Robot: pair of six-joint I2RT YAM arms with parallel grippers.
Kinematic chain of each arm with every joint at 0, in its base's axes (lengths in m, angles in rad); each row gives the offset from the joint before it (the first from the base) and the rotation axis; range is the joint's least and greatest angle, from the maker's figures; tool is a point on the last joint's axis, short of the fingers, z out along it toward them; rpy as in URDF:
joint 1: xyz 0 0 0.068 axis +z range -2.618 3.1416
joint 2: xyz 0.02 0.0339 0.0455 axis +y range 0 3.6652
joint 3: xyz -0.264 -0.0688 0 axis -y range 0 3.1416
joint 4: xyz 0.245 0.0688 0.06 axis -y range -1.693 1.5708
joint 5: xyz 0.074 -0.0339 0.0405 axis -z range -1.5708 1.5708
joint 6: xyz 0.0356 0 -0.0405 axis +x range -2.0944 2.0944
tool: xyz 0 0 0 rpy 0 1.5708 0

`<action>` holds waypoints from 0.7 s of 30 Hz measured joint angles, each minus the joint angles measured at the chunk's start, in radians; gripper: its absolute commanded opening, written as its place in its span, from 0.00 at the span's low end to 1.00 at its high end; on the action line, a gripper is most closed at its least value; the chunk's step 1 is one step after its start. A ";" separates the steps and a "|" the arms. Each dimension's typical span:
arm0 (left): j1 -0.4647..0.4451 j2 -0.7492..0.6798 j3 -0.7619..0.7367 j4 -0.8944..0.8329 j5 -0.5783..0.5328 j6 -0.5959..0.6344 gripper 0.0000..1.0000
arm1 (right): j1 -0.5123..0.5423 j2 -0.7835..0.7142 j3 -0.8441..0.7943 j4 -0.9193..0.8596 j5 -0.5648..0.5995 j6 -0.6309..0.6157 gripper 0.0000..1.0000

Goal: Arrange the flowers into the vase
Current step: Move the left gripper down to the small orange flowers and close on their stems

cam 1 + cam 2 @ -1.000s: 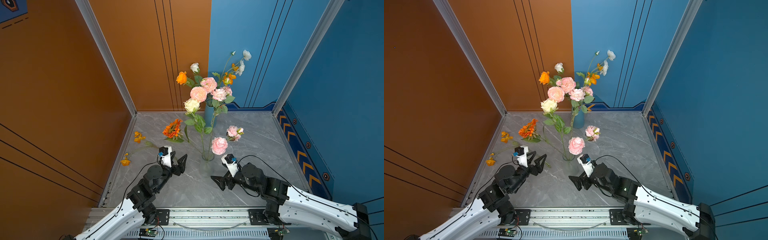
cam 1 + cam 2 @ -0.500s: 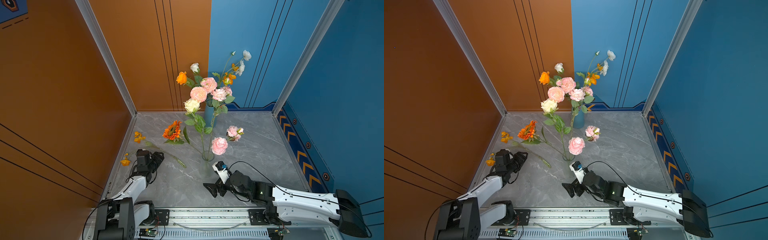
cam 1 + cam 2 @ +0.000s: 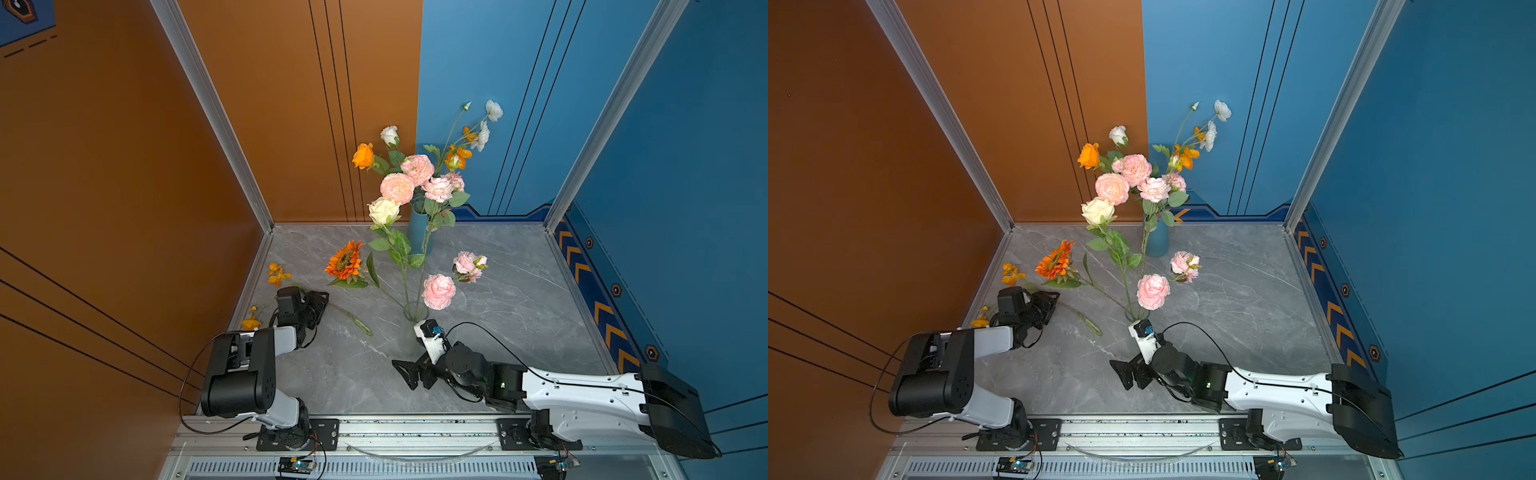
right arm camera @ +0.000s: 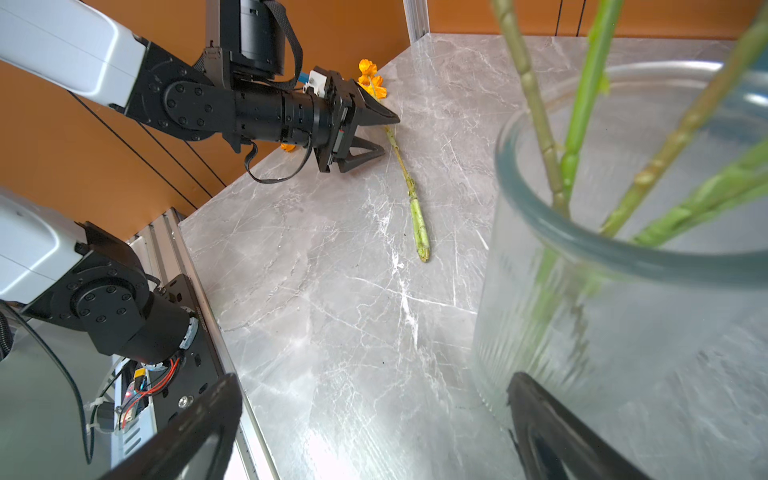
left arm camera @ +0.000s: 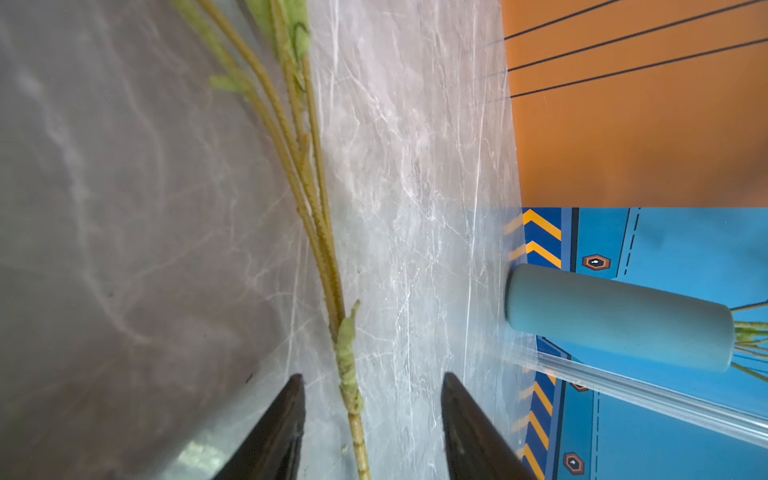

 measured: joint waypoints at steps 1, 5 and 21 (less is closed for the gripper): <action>-0.003 0.005 0.000 0.006 0.000 -0.004 0.43 | -0.001 0.000 0.001 0.000 0.000 0.000 1.00; -0.011 0.025 0.003 0.028 -0.006 -0.020 0.33 | -0.001 0.000 0.001 0.000 0.000 0.000 1.00; -0.051 0.161 0.034 0.180 -0.025 -0.088 0.00 | -0.020 -0.008 0.001 -0.004 -0.001 0.000 1.00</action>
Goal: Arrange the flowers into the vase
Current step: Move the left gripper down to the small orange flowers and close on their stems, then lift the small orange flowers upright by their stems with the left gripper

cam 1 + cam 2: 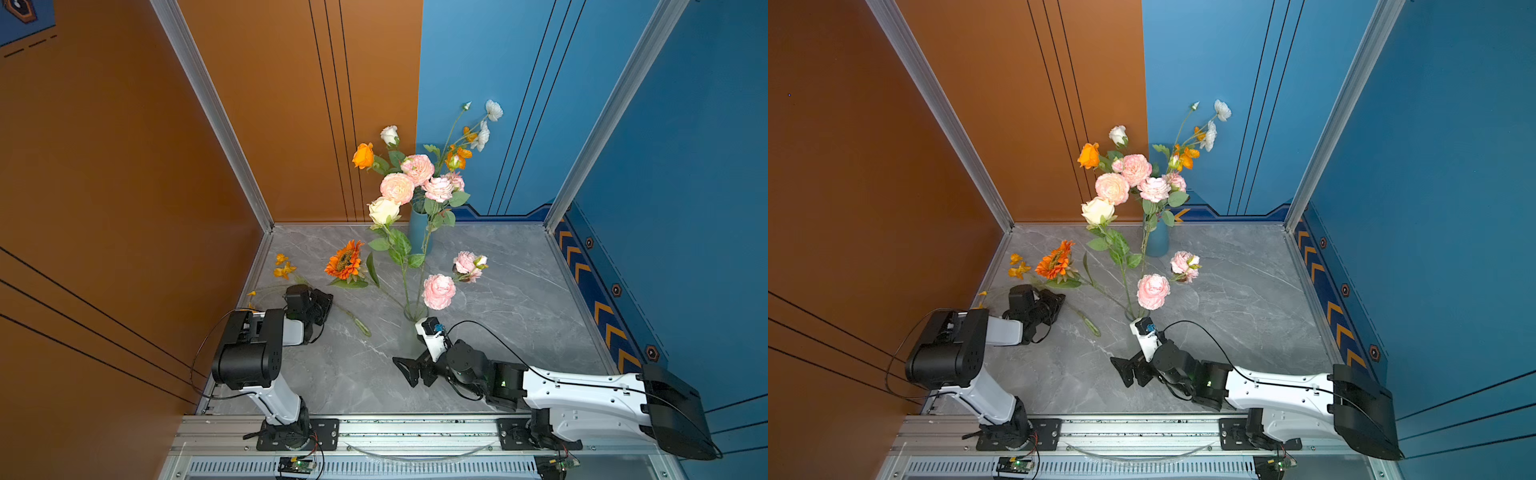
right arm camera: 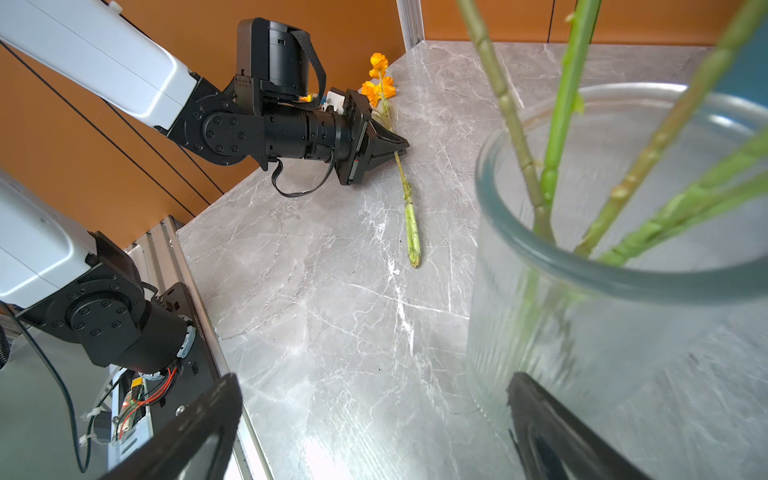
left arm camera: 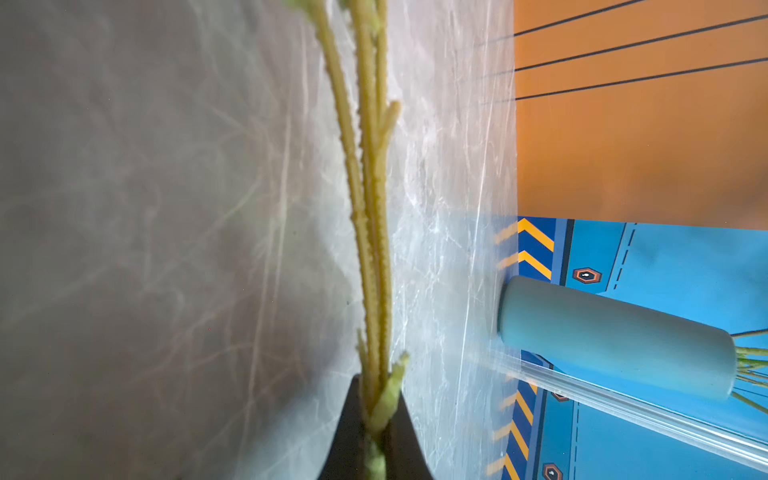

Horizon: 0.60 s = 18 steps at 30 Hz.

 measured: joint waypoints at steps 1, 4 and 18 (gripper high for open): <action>0.000 -0.008 0.001 0.002 0.000 0.002 0.00 | -0.001 -0.001 0.000 -0.001 0.000 0.000 1.00; 0.000 -0.069 0.001 0.001 0.000 0.023 0.00 | -0.002 -0.006 0.000 -0.006 0.000 0.000 1.00; -0.092 -0.702 0.216 -0.516 -0.230 0.488 0.00 | -0.010 -0.040 0.000 -0.027 0.000 -0.014 1.00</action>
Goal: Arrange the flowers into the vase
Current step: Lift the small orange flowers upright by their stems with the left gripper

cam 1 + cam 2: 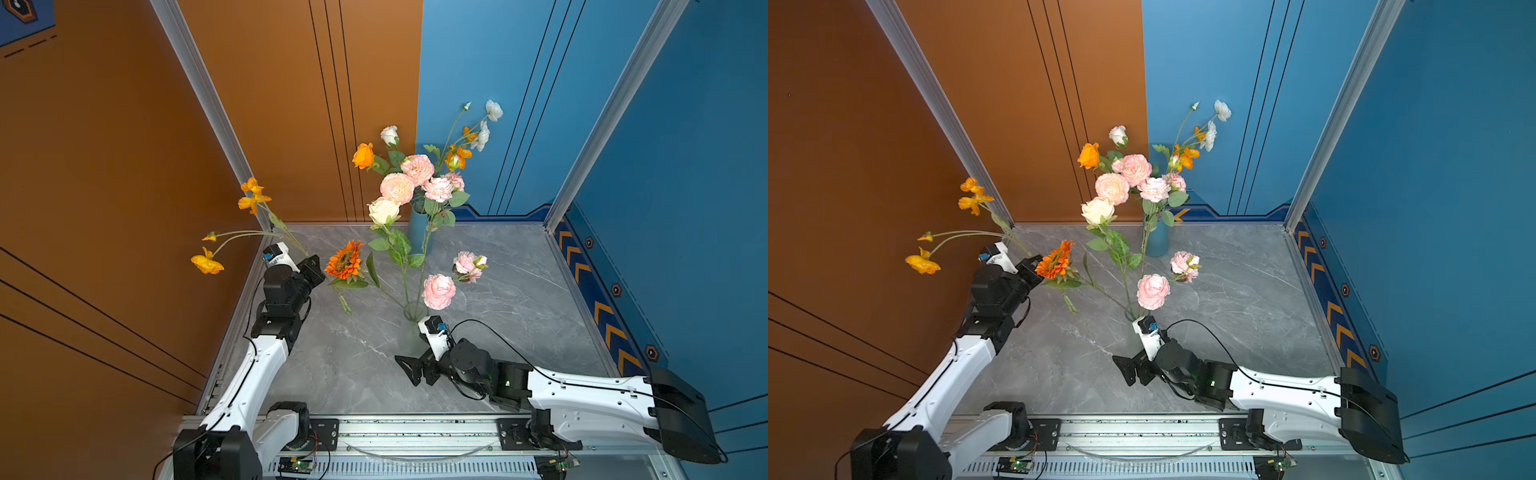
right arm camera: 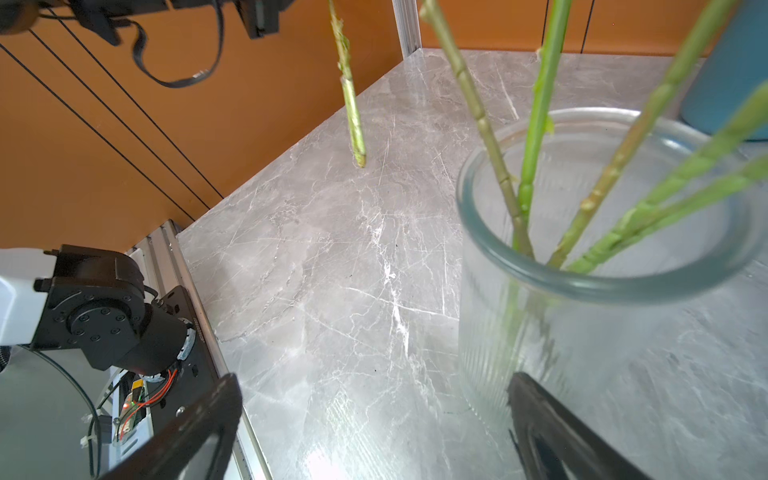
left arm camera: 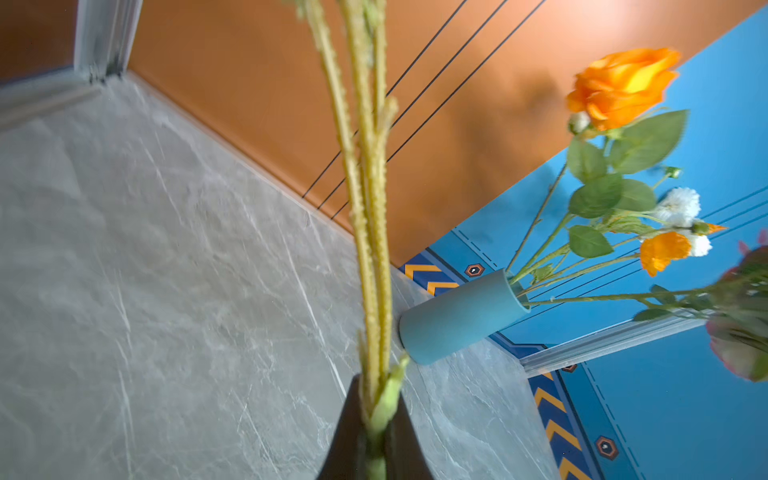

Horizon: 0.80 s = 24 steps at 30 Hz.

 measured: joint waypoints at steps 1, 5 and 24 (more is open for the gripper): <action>0.000 -0.025 0.017 -0.037 -0.017 0.034 0.00 | -0.003 -0.003 0.000 -0.002 0.000 -0.003 1.00; 0.000 -0.089 0.053 -0.154 -0.060 0.134 0.00 | -0.014 -0.022 0.008 -0.026 -0.001 -0.014 1.00; -0.118 -0.306 0.319 -0.358 -0.060 0.499 0.00 | -0.038 -0.117 0.013 -0.129 0.001 -0.051 1.00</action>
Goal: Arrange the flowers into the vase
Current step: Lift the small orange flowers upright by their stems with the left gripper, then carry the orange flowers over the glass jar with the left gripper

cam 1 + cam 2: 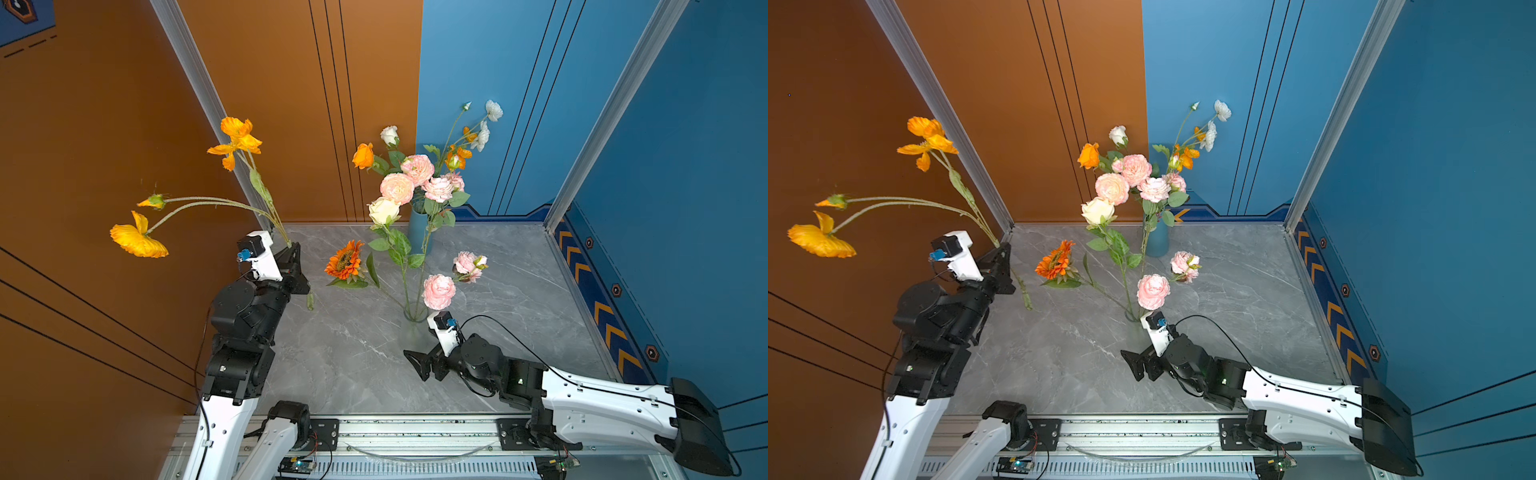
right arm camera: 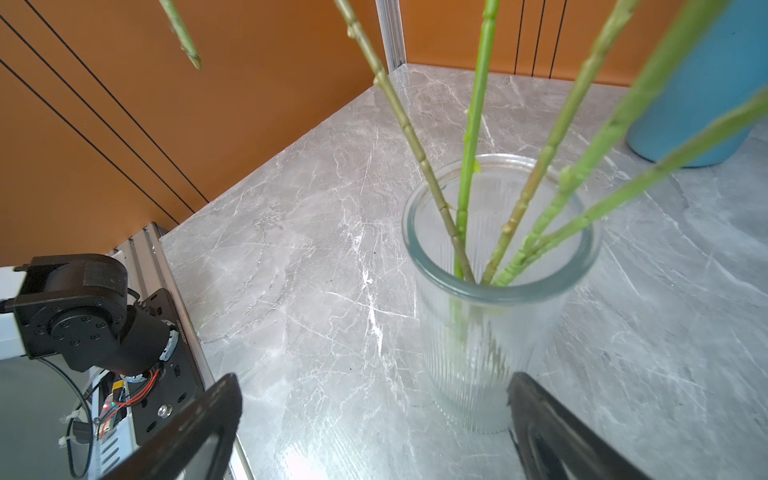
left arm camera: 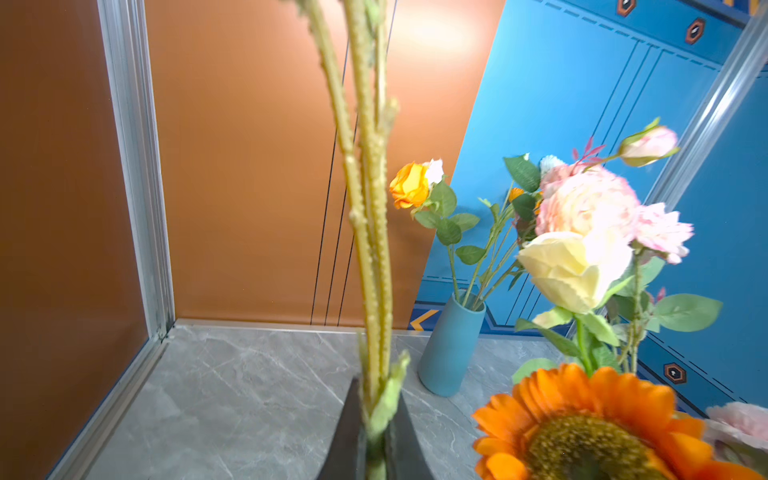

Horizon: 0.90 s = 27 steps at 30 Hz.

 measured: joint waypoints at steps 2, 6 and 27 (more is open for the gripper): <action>-0.006 -0.005 0.042 -0.016 0.015 0.025 0.00 | 0.000 -0.022 0.000 -0.016 0.002 0.000 1.00; -0.011 -0.006 0.111 -0.038 0.068 0.050 0.00 | 0.000 -0.077 0.000 -0.055 0.016 0.000 1.00; -0.254 0.179 0.376 0.019 0.430 -0.116 0.00 | -0.005 -0.179 0.000 -0.203 0.065 0.000 1.00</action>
